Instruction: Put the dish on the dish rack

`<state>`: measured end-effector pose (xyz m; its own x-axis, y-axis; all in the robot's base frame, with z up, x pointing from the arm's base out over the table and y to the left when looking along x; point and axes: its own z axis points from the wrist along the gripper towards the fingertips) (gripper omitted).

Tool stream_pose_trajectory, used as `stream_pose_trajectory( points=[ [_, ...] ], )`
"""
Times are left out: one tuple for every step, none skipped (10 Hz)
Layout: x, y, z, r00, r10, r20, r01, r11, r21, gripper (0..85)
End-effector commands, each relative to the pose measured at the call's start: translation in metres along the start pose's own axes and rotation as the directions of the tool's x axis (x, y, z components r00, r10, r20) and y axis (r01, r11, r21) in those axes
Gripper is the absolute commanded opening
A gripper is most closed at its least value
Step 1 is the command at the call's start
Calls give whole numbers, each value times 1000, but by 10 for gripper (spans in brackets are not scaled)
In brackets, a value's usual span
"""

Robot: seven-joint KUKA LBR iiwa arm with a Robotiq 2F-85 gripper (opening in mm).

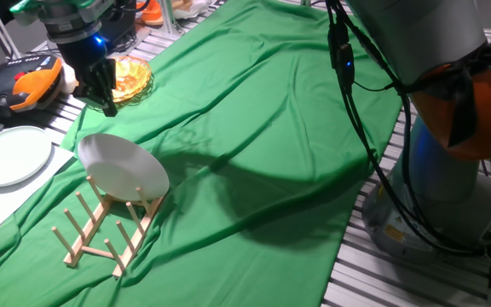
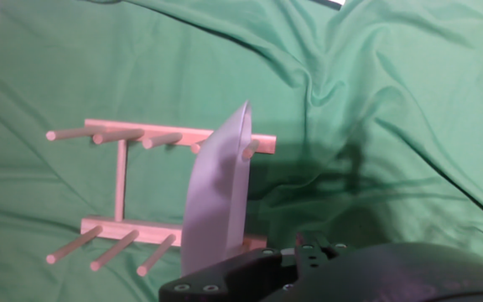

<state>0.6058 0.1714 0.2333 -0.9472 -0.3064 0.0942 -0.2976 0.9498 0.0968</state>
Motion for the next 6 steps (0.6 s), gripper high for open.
stream_pose_trajectory(
  points=[
    [0,0,0,1000,0,0,0,1000,0,0],
    [0,0,0,1000,0,0,0,1000,0,0],
    [0,0,0,1000,0,-1,0,1000,-2,0],
    [0,0,0,1000,0,-1,0,1000,-2,0],
    [0,0,-1,1000,0,-1,0,1000,-2,0],
    [1,1,-1,1000,0,-4,0,1000,-3,0]
  ],
)
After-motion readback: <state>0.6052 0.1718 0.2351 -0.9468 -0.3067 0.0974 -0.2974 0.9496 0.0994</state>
